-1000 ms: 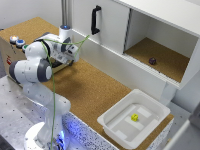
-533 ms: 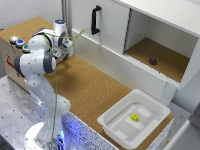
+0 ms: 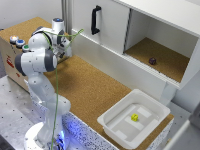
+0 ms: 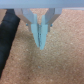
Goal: Go close the drawer
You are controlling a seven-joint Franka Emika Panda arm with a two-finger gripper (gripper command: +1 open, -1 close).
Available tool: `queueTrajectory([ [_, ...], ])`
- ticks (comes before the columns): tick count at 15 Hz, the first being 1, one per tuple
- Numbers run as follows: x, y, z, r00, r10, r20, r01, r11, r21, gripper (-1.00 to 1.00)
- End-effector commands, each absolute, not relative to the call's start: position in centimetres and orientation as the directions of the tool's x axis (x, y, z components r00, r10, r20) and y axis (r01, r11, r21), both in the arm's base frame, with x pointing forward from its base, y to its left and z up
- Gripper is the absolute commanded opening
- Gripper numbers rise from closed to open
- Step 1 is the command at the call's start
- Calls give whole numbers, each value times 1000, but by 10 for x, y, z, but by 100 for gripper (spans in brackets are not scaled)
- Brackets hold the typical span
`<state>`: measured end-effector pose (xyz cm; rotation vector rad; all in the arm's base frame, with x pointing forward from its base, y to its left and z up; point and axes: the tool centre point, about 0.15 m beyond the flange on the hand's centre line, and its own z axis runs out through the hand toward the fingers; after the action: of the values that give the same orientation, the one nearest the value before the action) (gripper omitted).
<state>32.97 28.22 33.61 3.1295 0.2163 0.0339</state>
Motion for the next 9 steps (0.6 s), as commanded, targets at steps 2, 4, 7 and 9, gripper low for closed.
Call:
queueTrajectory([
  [2, 335, 243, 357, 980, 178, 90, 177, -984, 21, -100],
  [4, 340, 236, 363, 978, 185, 102, 185, -983, 7, -100],
  [7, 342, 234, 364, 977, 187, 98, 188, -982, -2, 100],
  [9, 342, 234, 364, 977, 187, 98, 188, -982, -2, 100],
])
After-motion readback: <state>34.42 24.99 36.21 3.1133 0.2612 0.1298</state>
